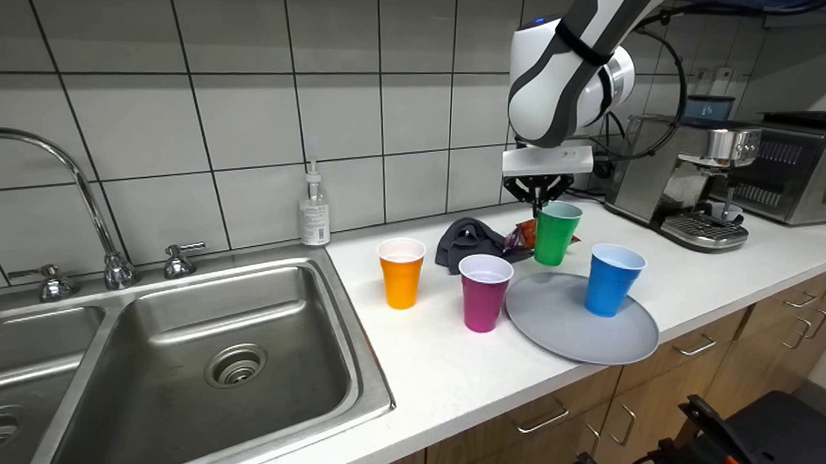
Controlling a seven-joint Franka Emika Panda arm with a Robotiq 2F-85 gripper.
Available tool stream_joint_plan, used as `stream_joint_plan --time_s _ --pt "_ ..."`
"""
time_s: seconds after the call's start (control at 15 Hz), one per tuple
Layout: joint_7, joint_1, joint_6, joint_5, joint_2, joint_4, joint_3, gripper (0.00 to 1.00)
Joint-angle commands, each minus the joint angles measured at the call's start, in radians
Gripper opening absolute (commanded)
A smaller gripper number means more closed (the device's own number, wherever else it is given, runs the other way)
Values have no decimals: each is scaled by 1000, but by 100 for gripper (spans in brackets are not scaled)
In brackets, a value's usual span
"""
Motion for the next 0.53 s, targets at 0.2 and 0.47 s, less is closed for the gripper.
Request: stream_joint_plan --time_s 0.2,0.47 --pt "104 7 11 -144 -103 -118 52 1" --pt "153 -5 10 -208 -136 -167 85 1"
